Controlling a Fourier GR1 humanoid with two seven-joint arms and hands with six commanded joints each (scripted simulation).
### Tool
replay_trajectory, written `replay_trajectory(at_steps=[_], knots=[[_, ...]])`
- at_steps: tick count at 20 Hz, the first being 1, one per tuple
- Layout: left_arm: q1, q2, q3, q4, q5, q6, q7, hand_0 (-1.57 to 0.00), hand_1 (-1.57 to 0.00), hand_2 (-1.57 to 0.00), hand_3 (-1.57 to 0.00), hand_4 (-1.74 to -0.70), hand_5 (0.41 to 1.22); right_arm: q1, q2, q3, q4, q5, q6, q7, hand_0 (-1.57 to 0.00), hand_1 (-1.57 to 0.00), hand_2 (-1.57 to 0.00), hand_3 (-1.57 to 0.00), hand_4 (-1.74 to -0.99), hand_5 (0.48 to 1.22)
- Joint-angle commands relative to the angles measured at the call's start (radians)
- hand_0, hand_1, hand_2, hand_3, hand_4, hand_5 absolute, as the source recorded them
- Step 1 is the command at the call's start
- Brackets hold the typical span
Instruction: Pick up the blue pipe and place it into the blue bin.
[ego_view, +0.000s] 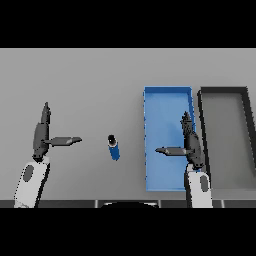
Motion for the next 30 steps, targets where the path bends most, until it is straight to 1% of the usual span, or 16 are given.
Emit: replay_trajectory(at_steps=[1,6,7,8,9,11,13,14,17,19,21,22,23,24,27,30], knots=[[-0.001,-0.002,-0.001,-0.001,-0.001,0.002,-0.004,0.00,0.00,0.00,0.00,-0.97,0.594,0.000,-0.002,-0.002,0.000,-0.002,0.000,0.000,0.00,0.00,0.00,0.00,-1.210,0.594],[-0.004,-0.020,-0.018,-0.011,-0.014,0.018,0.003,0.00,0.00,0.00,0.00,-0.97,0.594,-0.001,-0.016,-0.015,0.000,-0.017,0.011,0.002,0.00,0.00,0.00,0.00,-1.210,0.594],[-0.003,0.053,-0.054,-0.016,-0.022,-0.098,-0.037,0.00,0.00,0.00,0.00,-0.97,0.594,0.017,-0.091,0.022,-0.026,0.061,0.037,-0.052,0.00,0.00,0.00,0.00,-1.210,0.594],[0.002,0.106,-0.065,-0.009,-0.015,-0.186,-0.073,0.00,0.00,0.00,0.00,-0.97,0.595,0.034,-0.131,0.051,-0.051,0.115,0.048,-0.086,0.00,0.00,0.00,0.00,-1.206,0.592],[0.002,0.140,-0.069,0.002,-0.010,-0.238,-0.086,0.00,0.00,0.00,0.00,-0.97,0.596,0.045,-0.154,0.070,-0.064,0.153,0.053,-0.097,0.00,0.00,0.00,0.00,-1.198,0.589],[-0.011,0.166,-0.082,0.021,-0.011,-0.296,-0.101,0.00,0.00,0.00,0.00,-0.97,0.596,0.059,-0.163,0.098,-0.083,0.189,0.059,-0.088,0.00,0.00,0.00,0.00,-1.192,0.587],[-0.008,0.172,-0.091,0.012,-0.012,-0.317,-0.118,0.00,0.00,0.00,0.00,-0.97,0.598,0.052,-0.175,0.095,-0.081,0.194,0.061,-0.078,0.00,0.00,0.00,0.00,-1.191,0.587],[0.006,0.180,-0.093,-0.006,-0.009,-0.327,-0.137,0.00,0.00,0.00,0.00,-0.97,0.593,0.060,-0.177,0.098,-0.087,0.195,0.065,-0.087,0.00,0.00,0.00,0.00,-1.187,0.585],[0.051,0.219,-0.123,-0.084,0.007,-0.394,-0.164,0.00,0.00,0.00,0.00,-0.98,0.583,0.054,-0.168,0.099,-0.099,0.184,0.066,-0.068,0.00,0.00,0.00,0.00,-1.187,0.579],[0.067,0.243,-0.153,-0.135,0.015,-0.437,-0.137,0.00,0.00,0.00,0.00,-0.99,0.566,0.065,-0.166,0.104,-0.114,0.181,0.068,-0.069,0.00,0.00,0.00,0.00,-1.200,0.580],[0.075,0.233,-0.214,-0.199,-0.019,-0.437,-0.067,0.00,0.00,0.00,0.00,-1.00,0.530,0.051,-0.162,0.104,-0.112,0.181,0.067,-0.048,0.00,0.00,0.00,0.00,-1.214,0.581],[0.077,0.238,-0.238,-0.223,-0.024,-0.448,-0.022,0.00,0.00,0.00,0.00,-1.02,0.512,0.049,-0.163,0.096,-0.111,0.164,0.074,-0.055,0.00,0.00,0.00,0.00,-1.225,0.580],[0.081,0.240,-0.254,-0.233,-0.031,-0.455,0.002,0.00,0.00,0.00,0.00,-1.03,0.496,0.038,-0.159,0.097,-0.107,0.166,0.069,-0.040,0.00,0.00,0.00,0.00,-1.229,0.576],[0.081,0.235,-0.278,-0.249,-0.039,-0.466,0.022,0.00,0.00,0.00,0.00,-1.05,0.483,0.045,-0.164,0.094,-0.113,0.163,0.073,-0.047,0.00,0.00,0.00,0.00,-1.228,0.573],[0.067,0.200,-0.337,-0.235,-0.095,-0.481,0.025,0.00,0.00,0.00,0.00,-1.08,0.469,0.058,-0.178,0.095,-0.114,0.174,0.077,-0.060,0.00,0.00,0.00,0.00,-1.213,0.572],[0.052,0.147,-0.373,-0.220,-0.123,-0.476,0.014,0.00,0.00,0.00,0.00,-1.12,0.470,0.053,-0.171,0.094,-0.110,0.166,0.079,-0.045,0.00,0.00,0.00,0.00,-1.210,0.570]])
